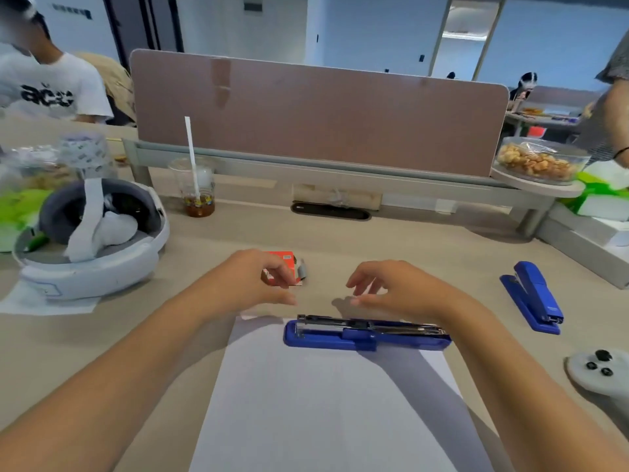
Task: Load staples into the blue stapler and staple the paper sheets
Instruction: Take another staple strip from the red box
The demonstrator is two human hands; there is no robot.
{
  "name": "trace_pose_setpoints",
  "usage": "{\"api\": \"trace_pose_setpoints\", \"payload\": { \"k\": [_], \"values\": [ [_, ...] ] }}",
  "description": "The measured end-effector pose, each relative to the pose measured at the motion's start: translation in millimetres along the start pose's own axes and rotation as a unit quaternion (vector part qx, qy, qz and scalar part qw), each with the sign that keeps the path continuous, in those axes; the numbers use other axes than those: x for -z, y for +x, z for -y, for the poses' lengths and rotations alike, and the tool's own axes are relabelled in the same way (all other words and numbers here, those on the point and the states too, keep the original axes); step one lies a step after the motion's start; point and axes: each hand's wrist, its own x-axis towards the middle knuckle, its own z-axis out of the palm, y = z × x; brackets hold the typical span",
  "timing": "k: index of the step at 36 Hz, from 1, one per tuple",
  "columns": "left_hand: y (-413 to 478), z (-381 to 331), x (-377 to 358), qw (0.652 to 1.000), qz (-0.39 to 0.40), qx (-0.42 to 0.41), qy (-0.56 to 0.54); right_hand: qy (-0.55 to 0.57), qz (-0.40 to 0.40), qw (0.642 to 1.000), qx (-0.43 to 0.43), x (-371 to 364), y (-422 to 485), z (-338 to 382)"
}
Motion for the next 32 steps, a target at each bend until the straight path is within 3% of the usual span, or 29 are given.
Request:
{"api": "trace_pose_setpoints", "payload": {
  "k": [3, 9, 19, 32],
  "values": [
    [15, 9, 4, 0.999, -0.047, -0.001, -0.003, 0.006, -0.049, 0.999, 0.012, -2, 17, 7],
    [43, 33, -9, 0.998, -0.031, 0.021, 0.055, 0.030, -0.124, 0.992, 0.006, -11, 63, 15],
    [46, 50, -25, 0.996, -0.069, -0.027, 0.058, -0.062, -0.034, 0.997, 0.010, -36, 108, 27],
    [44, 47, -29, 0.994, -0.073, 0.001, 0.080, -0.042, -0.073, 0.996, 0.029, -40, 106, 23]
  ]
}}
